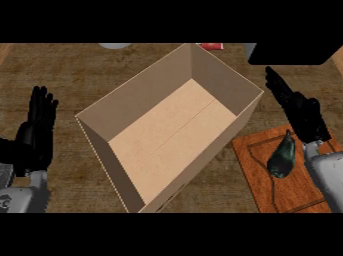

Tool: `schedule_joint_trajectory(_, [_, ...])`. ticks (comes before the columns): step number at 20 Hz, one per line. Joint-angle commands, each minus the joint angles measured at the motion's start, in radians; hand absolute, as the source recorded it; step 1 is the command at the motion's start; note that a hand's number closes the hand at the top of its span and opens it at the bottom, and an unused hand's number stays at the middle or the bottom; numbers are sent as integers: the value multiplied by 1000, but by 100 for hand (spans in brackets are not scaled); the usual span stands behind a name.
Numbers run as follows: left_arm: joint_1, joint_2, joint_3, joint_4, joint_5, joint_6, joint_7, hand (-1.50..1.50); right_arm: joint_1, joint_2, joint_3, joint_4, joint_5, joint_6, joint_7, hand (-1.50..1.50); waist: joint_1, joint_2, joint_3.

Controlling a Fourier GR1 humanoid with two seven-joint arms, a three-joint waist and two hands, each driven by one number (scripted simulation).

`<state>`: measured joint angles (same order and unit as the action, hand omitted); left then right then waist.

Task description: Pick the bell pepper from the cutting board and place it in the cardboard box

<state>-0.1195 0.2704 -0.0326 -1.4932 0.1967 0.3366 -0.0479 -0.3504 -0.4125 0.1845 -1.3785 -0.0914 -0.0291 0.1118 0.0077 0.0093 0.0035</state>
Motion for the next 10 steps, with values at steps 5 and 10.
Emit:
schedule_joint_trajectory(5, [84, 230, 49, 127, -166, -6, 31, 0, 193, -122, -199, -28, -286, 291, -206, -150, -51, -7, 2])
schedule_joint_trajectory(10, [108, 249, 6, 116, -189, -31, 83, 0, 312, -384, -62, -10, 189, 264, -507, -150, -57, -7, 5])
